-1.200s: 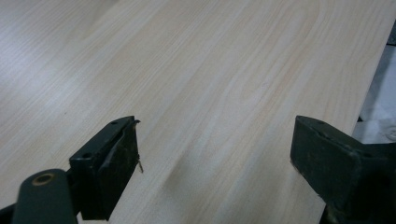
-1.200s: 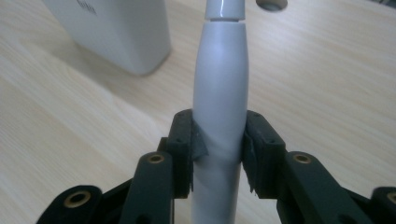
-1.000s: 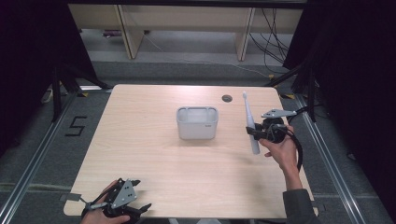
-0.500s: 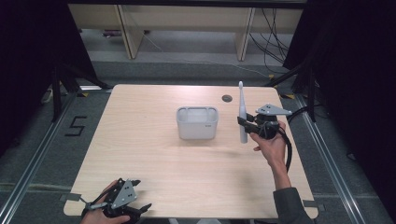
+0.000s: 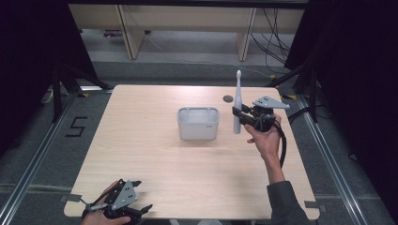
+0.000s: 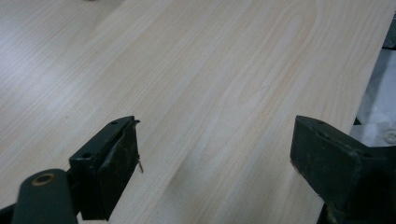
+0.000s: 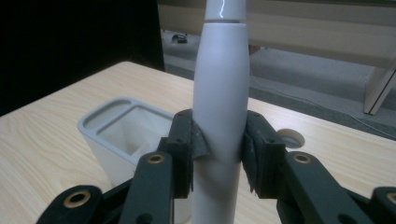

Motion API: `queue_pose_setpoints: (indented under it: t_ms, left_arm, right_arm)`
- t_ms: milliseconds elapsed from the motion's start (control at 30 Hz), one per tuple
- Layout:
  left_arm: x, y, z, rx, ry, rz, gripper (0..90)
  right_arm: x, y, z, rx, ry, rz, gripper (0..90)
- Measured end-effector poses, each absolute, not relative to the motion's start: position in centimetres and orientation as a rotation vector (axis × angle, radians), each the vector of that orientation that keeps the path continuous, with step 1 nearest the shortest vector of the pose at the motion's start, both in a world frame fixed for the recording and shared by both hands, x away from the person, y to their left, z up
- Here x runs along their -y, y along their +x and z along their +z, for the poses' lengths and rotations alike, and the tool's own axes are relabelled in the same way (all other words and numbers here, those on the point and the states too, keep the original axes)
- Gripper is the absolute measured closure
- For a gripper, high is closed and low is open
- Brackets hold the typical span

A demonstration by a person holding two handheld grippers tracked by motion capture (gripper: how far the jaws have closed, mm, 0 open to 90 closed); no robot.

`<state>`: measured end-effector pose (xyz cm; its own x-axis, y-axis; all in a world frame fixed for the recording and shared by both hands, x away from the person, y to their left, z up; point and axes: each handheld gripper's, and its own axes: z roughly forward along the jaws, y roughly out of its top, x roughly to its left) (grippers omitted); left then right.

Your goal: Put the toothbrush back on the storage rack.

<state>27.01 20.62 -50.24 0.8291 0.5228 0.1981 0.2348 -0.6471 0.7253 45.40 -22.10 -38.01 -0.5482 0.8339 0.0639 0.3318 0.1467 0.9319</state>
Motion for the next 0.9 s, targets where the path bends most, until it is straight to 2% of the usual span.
queue_pose_setpoints:
  t_ms: [500, 900]
  left_arm:
    - [-20.6, 27.0, -50.3, -0.55, 2.277, 0.52, 14.8]
    - [-20.6, 27.0, -50.2, -0.55, 2.279, 0.514, 14.8]
  right_arm:
    - [19.5, 47.5, -35.4, -1.944, 1.082, 1.44, 66.7]
    - [17.3, 48.6, -35.1, -1.96, 1.071, 1.447, 66.7]
